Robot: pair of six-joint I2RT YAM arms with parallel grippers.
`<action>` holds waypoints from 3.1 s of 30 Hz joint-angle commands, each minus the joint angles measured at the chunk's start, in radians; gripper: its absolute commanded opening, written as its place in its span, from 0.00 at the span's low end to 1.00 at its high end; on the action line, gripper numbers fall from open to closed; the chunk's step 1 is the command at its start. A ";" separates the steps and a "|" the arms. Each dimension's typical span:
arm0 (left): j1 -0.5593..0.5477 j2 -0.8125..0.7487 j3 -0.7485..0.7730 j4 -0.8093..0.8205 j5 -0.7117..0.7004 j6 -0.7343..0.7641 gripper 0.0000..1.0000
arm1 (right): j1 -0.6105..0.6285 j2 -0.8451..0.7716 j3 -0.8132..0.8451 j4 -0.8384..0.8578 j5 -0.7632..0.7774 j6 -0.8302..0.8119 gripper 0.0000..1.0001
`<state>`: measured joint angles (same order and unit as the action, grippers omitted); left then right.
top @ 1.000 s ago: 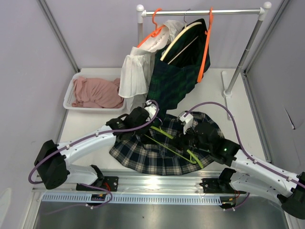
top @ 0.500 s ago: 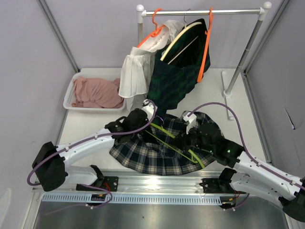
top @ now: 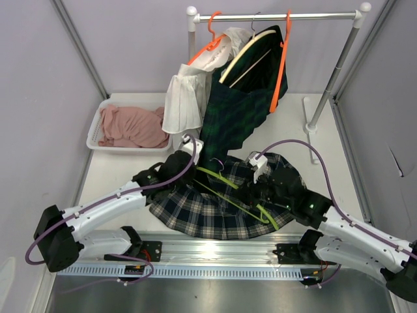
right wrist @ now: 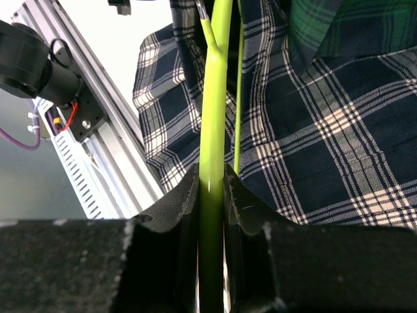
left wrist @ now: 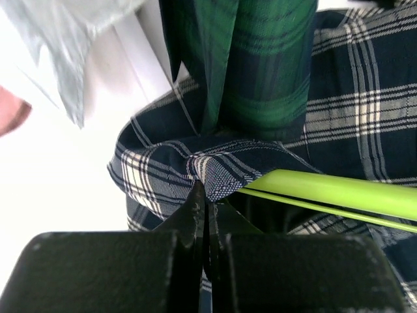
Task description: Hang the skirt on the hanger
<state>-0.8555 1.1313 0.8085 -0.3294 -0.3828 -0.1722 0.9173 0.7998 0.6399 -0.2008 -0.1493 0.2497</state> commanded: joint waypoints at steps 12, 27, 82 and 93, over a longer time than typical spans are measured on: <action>-0.122 -0.044 0.221 -0.166 0.038 -0.239 0.06 | 0.078 0.134 0.098 0.066 0.062 -0.052 0.00; -0.166 -0.111 0.035 -0.017 0.082 -0.187 0.56 | 0.081 0.240 0.058 0.161 0.060 -0.016 0.00; -0.188 -0.062 -0.127 0.368 -0.117 -0.237 0.00 | 0.110 0.289 0.116 0.034 0.183 0.036 0.12; -0.178 -0.111 -0.161 0.365 -0.179 -0.227 0.00 | 0.118 0.135 0.164 -0.198 0.384 0.164 0.73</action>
<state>-1.0466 1.0588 0.6582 0.0006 -0.4911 -0.4107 1.0340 0.9981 0.7544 -0.3267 0.1493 0.3641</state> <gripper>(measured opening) 0.037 0.712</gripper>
